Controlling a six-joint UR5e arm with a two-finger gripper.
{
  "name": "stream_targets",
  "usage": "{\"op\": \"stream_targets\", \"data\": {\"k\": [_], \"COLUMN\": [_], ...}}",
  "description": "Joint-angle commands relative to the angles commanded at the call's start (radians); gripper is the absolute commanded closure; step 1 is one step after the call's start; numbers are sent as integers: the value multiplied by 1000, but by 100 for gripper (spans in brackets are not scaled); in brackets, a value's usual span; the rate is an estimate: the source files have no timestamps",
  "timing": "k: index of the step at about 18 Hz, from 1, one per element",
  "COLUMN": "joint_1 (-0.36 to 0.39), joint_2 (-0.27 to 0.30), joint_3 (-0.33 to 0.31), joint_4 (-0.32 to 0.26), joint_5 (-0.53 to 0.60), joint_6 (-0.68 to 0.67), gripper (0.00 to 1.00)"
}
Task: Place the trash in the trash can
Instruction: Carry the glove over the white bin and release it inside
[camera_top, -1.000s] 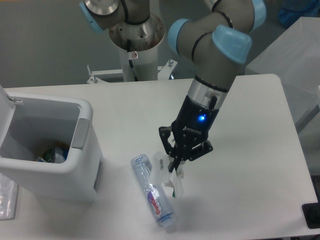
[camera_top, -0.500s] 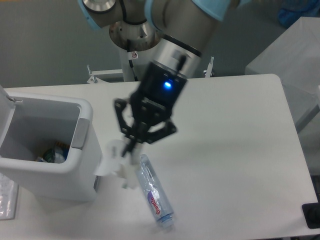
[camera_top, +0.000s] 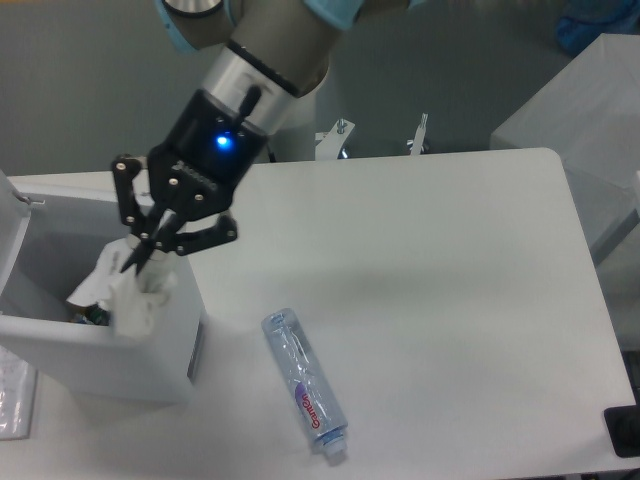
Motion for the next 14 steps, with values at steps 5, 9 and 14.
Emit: {"op": "stream_targets", "data": {"k": [5, 9, 14], "joint_1": [-11, 3, 47], "joint_2": [2, 2, 6], "joint_3": [-20, -35, -49], "joint_4": [27, 40, 40], "joint_5": [2, 11, 12], "joint_6": [21, 64, 116], "gripper": [40, 0, 0]}}
